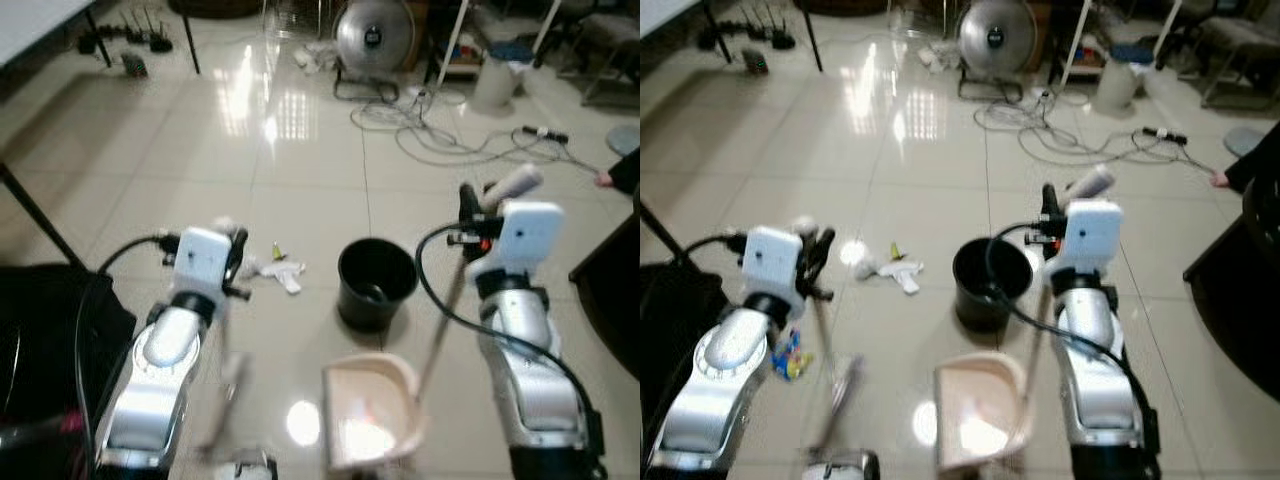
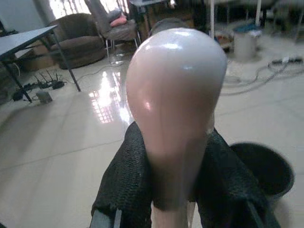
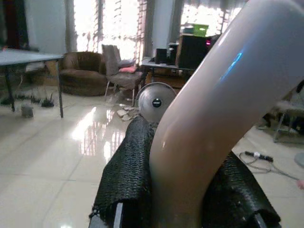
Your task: Sweep floor
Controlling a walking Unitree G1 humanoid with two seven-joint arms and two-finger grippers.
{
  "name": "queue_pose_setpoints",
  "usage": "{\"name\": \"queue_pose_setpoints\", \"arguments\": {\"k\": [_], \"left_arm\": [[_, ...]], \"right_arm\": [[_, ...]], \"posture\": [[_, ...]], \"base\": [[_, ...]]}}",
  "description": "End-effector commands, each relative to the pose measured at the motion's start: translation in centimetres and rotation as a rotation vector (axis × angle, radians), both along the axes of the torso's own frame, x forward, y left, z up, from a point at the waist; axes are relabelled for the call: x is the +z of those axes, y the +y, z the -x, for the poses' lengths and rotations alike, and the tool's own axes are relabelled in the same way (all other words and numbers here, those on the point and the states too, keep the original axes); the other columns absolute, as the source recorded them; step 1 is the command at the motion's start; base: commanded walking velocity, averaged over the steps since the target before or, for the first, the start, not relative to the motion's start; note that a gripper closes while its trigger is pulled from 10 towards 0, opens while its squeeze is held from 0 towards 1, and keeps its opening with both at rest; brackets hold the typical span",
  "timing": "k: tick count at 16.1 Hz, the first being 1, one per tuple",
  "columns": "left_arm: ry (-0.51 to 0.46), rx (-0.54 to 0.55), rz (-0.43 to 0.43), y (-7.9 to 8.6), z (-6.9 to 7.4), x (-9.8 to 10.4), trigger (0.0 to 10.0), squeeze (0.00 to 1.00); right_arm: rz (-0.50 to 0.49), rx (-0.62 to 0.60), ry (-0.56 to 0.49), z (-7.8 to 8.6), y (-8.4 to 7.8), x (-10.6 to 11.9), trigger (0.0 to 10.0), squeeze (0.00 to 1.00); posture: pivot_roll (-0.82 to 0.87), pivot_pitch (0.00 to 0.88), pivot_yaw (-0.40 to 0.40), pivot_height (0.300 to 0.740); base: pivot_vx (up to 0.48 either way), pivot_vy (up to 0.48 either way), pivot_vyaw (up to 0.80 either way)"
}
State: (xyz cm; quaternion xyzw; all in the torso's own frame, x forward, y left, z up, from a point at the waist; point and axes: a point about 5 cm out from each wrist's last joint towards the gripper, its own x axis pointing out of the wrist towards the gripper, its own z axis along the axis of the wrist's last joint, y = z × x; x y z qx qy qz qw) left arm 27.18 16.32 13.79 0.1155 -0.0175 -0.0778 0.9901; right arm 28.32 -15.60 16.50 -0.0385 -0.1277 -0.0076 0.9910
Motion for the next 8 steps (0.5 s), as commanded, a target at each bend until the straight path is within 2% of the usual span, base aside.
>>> {"name": "queue_pose_setpoints", "arguments": {"k": [1, 3, 8], "left_arm": [[-0.095, 0.021, -0.037, 0.52, 0.02, 1.85, 10.0, 0.0], [-0.099, 0.036, -0.041, 0.66, 0.14, 2.13, 10.0, 0.0], [-0.096, 0.038, -0.041, 0.57, 0.14, 2.18, 10.0, 0.0]], "right_arm": [[0.046, 0.054, -0.036, -0.24, 1.27, 0.83, 10.0, 0.0], [0.058, 0.095, -0.031, -0.23, 2.07, 0.64, 10.0, 0.0], [0.067, 0.104, -0.031, -0.35, 2.2, 0.52, 10.0, 0.0]], "posture": [[0.15, 0.103, -0.042, 0.74], [0.16, 0.102, -0.043, 0.74], [0.17, 0.1, -0.043, 0.74]], "base": [[0.0, 0.0, 0.8], [0.268, 0.0, 0.8], [0.304, 0.0, 0.8]]}}
